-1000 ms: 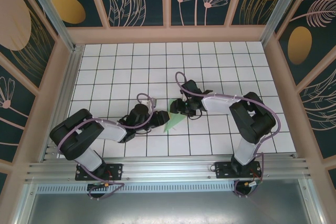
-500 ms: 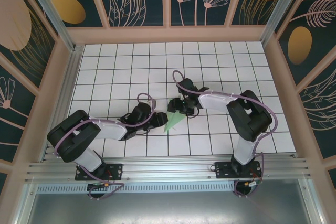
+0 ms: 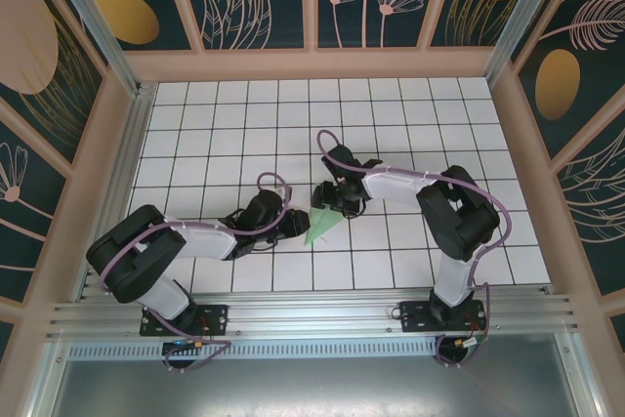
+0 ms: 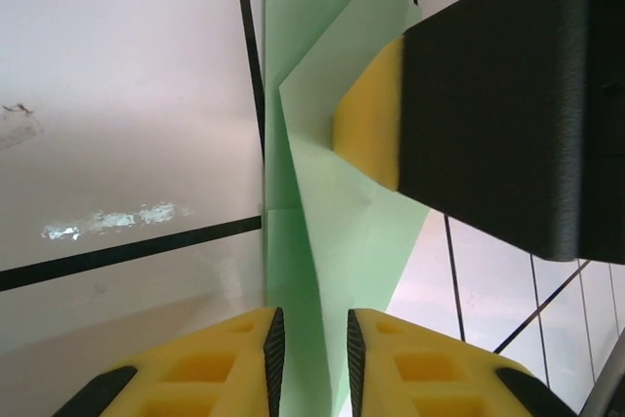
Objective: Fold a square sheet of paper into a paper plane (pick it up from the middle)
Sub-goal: Fourth fold the wing at the center of the table.
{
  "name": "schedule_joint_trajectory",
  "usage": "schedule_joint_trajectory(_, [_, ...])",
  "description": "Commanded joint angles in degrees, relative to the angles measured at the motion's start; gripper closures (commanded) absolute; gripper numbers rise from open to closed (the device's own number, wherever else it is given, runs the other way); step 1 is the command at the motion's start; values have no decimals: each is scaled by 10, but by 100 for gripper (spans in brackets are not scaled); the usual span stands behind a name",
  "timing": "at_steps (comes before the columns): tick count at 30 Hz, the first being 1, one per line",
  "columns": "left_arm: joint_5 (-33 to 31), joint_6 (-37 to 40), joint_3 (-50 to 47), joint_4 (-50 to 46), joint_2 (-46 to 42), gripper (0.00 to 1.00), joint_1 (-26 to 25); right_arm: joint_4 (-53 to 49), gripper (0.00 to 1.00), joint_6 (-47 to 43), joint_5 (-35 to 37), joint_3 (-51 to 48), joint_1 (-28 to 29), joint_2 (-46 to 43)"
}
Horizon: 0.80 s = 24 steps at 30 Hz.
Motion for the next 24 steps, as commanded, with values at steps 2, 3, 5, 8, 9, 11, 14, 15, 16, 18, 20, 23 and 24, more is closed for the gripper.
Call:
schedule_joint_trajectory(2, [23, -13, -15, 53, -16, 76, -3, -61, 36, 7, 83, -41, -1, 86])
schedule_joint_trajectory(3, [31, -16, -17, 64, -12, 79, -4, -61, 36, 7, 83, -39, 0, 88])
schedule_joint_trajectory(5, [49, -21, -18, 90, -5, 81, -4, -62, 35, 8, 83, -39, 0, 89])
schedule_joint_trajectory(8, [66, -24, -14, 105, 9, 86, -4, -62, 35, 11, 80, -38, 0, 93])
schedule_joint_trajectory(9, [68, -24, -12, 106, 13, 87, -5, -62, 35, 12, 80, -38, 0, 94])
schedule_joint_trajectory(11, [75, -24, -9, 106, 22, 89, -5, -64, 35, 14, 78, -35, 0, 99])
schedule_joint_trajectory(14, [76, -23, -5, 99, 32, 91, -8, -66, 35, 17, 75, -33, 0, 105])
schedule_joint_trajectory(15, [75, -22, -4, 96, 34, 91, -8, -67, 36, 17, 75, -31, 0, 108])
schedule_joint_trajectory(16, [76, -23, -4, 94, 37, 91, -8, -67, 36, 18, 75, -32, 0, 109])
schedule_joint_trajectory(18, [79, -24, -2, 94, 43, 92, -10, -68, 36, 20, 74, -30, 0, 111])
schedule_joint_trajectory(20, [77, -21, 2, 84, 47, 92, -11, -69, 36, 21, 74, -31, 0, 112])
schedule_joint_trajectory(23, [74, -17, 7, 70, 50, 92, -11, -69, 36, 22, 72, -30, 0, 114])
schedule_joint_trajectory(24, [70, -16, 9, 64, 50, 92, -11, -70, 36, 22, 73, -29, 0, 115])
